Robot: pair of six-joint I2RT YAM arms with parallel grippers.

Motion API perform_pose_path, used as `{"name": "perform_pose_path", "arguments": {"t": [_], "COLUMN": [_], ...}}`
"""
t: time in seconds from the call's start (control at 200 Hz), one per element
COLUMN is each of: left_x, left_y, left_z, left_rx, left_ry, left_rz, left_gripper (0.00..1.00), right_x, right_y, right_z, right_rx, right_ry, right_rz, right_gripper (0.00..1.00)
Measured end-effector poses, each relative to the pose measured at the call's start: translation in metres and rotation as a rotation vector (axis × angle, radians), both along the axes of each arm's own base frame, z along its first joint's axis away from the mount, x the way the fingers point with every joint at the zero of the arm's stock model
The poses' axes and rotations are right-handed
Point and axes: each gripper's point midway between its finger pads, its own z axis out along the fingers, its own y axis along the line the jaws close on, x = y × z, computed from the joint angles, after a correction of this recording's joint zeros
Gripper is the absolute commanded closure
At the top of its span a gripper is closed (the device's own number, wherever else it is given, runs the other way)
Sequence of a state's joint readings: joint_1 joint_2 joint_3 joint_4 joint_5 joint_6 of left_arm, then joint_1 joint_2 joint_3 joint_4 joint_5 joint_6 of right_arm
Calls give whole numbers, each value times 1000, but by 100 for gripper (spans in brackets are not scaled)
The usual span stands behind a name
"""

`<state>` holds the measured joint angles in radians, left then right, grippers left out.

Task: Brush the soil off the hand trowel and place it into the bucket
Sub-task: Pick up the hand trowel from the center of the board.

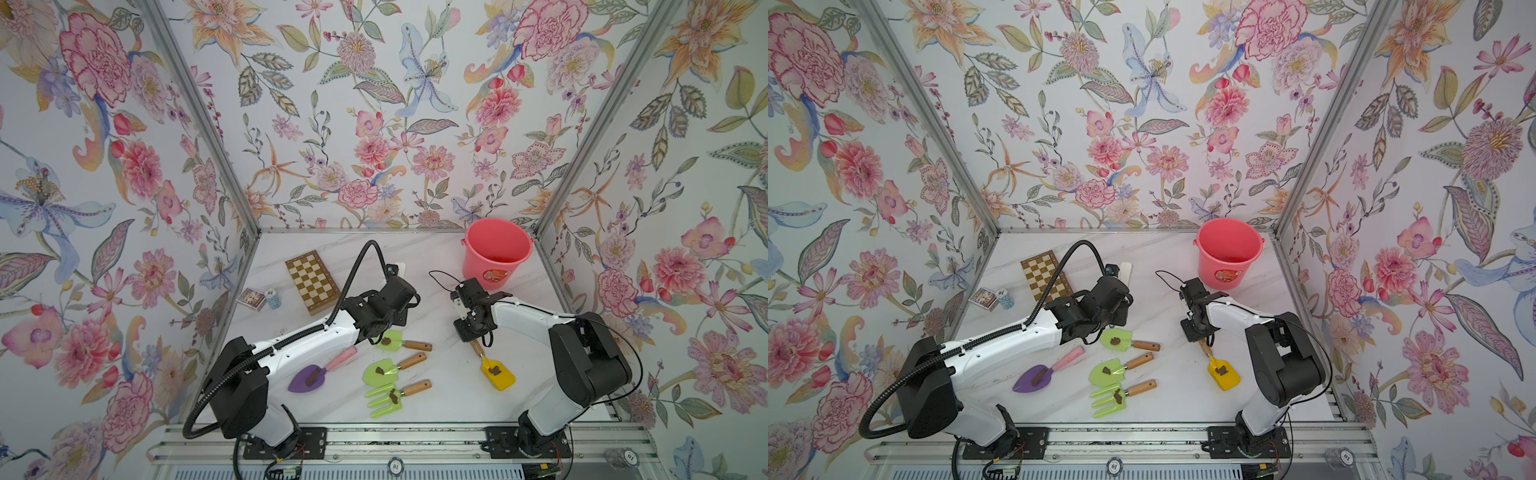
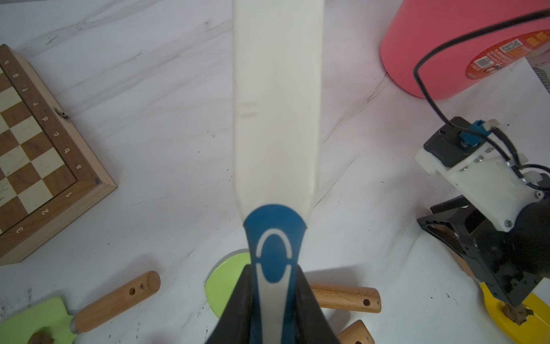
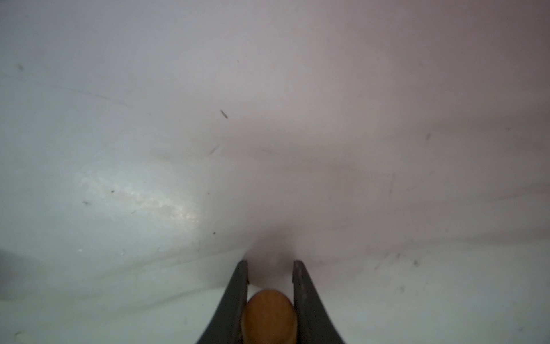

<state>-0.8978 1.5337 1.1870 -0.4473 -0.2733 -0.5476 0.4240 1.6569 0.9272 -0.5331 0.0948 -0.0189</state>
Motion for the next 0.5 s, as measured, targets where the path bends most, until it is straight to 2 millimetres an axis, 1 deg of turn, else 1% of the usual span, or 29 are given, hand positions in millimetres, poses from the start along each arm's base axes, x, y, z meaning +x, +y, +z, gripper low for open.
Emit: {"name": "perform_pose_path", "arguments": {"t": [0.11,0.26,0.33,0.495], "left_x": [0,1,1,1], "left_y": [0,-2,-2,-3], "left_z": [0,3,4,3], "left_rx": [2,5,9,19], "left_ry": [0,-7,-10,-11], "left_rz": [-4,-17,-23,-34], "left_gripper": [92,92,92,93], "right_x": [0,5,16,52], "right_y": [0,-1,3,19], "right_z": [0,5,11,20], "right_rx": [-1,-7,3,42], "right_ry": [-1,-4,-19,-61], "right_rz": [-1,-17,-33,-96], "right_gripper": [86,86,86,88]}}
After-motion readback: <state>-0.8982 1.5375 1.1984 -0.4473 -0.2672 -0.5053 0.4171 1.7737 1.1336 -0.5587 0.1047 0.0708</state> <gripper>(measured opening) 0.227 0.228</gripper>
